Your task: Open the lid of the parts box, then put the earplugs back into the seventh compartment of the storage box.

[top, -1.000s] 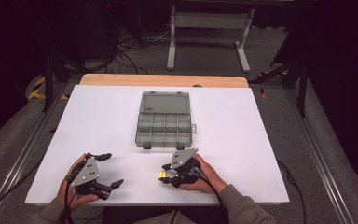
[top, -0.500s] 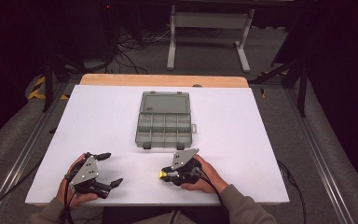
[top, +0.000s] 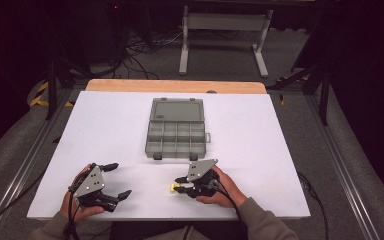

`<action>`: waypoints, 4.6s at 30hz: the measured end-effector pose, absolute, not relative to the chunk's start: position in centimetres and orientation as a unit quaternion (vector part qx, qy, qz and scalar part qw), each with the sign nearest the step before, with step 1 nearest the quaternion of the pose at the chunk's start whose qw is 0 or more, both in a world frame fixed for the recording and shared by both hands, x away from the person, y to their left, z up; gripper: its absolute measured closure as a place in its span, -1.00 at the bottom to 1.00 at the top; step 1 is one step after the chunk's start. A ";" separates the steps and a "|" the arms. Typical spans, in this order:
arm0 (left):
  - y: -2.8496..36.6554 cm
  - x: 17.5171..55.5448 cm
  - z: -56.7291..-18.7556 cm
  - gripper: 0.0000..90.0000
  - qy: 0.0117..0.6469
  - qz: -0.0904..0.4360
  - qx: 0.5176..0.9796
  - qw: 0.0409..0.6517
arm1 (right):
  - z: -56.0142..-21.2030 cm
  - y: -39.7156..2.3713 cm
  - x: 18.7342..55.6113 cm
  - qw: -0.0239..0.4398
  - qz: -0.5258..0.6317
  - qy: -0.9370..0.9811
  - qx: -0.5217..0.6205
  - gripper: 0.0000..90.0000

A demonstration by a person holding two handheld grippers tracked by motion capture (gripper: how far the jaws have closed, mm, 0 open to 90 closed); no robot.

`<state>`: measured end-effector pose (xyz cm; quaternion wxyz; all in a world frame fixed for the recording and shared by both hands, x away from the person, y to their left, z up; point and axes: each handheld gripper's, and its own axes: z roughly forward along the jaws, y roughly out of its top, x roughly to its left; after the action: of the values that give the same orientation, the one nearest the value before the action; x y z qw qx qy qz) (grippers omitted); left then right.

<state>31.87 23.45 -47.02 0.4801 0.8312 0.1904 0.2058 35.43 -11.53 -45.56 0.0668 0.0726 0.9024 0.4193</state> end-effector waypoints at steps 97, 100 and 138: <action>23.7 32.2 -46.9 -0.84 0.192 0.209 0.822 0.493 | -41.4 -13.4 36.6 0.181 0.493 0.843 0.116 0.60; 23.9 32.1 -46.8 -0.84 0.194 0.211 0.822 0.492 | -41.3 -13.3 36.7 0.182 0.496 0.841 0.114 0.60; 23.8 31.5 -46.6 -0.84 0.191 0.223 0.823 0.487 | -40.4 -13.2 40.2 0.210 0.501 0.825 0.157 0.59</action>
<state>31.48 23.84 -46.64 0.4867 0.8227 0.1906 0.2234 40.25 -13.23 -40.38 0.2104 0.1571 0.8249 0.5005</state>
